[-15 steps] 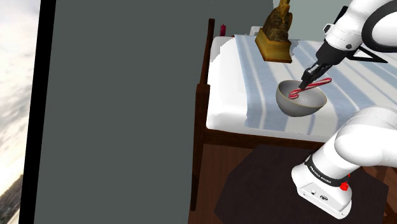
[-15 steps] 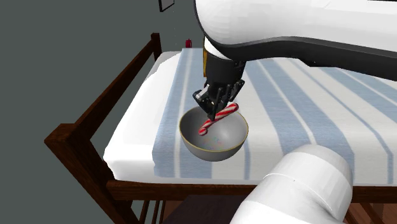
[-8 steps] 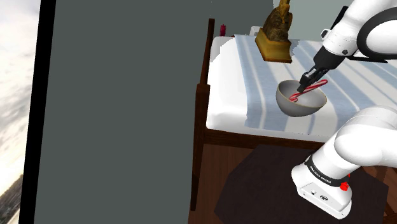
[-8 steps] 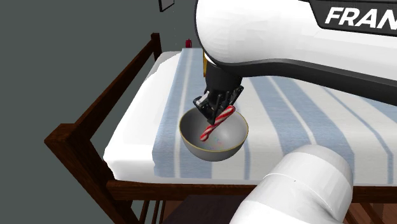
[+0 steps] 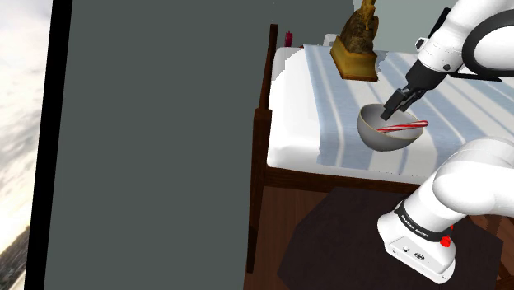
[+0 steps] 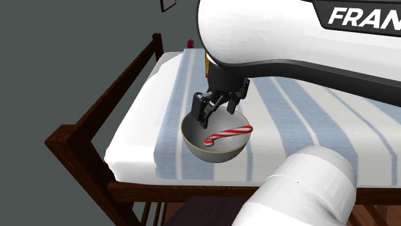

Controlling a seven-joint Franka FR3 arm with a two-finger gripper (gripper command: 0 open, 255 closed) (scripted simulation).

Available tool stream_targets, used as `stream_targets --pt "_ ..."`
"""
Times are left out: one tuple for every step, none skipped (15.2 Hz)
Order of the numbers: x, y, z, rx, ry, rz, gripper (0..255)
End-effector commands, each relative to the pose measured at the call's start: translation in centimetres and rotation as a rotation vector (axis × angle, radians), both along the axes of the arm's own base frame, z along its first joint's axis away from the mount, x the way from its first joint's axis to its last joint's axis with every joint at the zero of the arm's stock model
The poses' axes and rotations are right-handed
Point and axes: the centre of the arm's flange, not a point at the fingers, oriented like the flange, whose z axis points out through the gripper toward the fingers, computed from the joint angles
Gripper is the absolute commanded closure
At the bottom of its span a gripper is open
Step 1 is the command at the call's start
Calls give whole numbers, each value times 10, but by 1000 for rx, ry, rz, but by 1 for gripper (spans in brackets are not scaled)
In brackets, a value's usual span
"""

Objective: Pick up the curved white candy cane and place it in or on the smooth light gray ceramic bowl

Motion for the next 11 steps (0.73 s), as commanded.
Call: stream_targets --pt "0 0 0 0 0 0 0" --pt "-2 1 13 0 0 0 0" --pt "-4 1 26 0 0 0 0" --pt "-5 2 39 0 0 0 0" --pt "-7 2 49 0 0 0 0" --pt "-7 2 49 0 0 0 0" --pt "-7 2 49 0 0 0 0" --pt "-7 2 49 0 0 0 0" --pt "-7 2 49 0 0 0 0" --pt "-7 2 49 0 0 0 0" --pt "-7 2 49 0 0 0 0"
